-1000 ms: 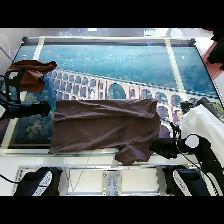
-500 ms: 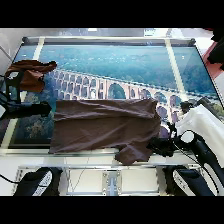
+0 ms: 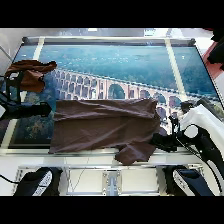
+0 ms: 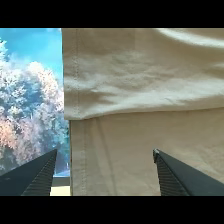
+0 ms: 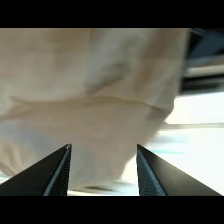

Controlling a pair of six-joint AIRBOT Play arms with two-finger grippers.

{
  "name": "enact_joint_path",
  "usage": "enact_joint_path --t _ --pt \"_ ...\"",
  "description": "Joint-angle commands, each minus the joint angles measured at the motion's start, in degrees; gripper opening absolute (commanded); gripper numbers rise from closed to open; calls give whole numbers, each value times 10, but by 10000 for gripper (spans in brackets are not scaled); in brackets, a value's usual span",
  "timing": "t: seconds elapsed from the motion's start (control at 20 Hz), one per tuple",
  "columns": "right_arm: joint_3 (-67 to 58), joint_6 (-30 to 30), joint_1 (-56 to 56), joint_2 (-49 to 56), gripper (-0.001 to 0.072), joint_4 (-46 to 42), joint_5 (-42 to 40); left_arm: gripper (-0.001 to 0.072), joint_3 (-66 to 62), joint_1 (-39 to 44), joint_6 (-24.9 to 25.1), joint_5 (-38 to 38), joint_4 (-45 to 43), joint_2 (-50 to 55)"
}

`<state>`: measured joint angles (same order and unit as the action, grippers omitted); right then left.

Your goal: Fold the shirts.

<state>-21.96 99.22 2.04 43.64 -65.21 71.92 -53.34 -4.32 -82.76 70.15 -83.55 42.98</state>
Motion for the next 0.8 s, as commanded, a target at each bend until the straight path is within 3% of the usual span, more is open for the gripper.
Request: enact_joint_path --t 0.0,0.45,0.5,0.55,0.6,0.75 --pt "22 20 0 -1 469 -11 3 703 0 0 0 0 0 0" --pt "123 11 0 -1 463 119 -127 704 0 0 0 1 0 0" --pt "123 -2 0 -1 407 133 -134 704 0 0 0 1 0 0" --pt "123 -34 0 -1 162 162 -141 703 0 0 0 1 0 0" --pt "122 -76 0 -2 33 202 -144 704 0 0 0 1 0 0" --pt "95 -125 0 -2 28 266 -132 703 0 0 0 0 -3 -1"
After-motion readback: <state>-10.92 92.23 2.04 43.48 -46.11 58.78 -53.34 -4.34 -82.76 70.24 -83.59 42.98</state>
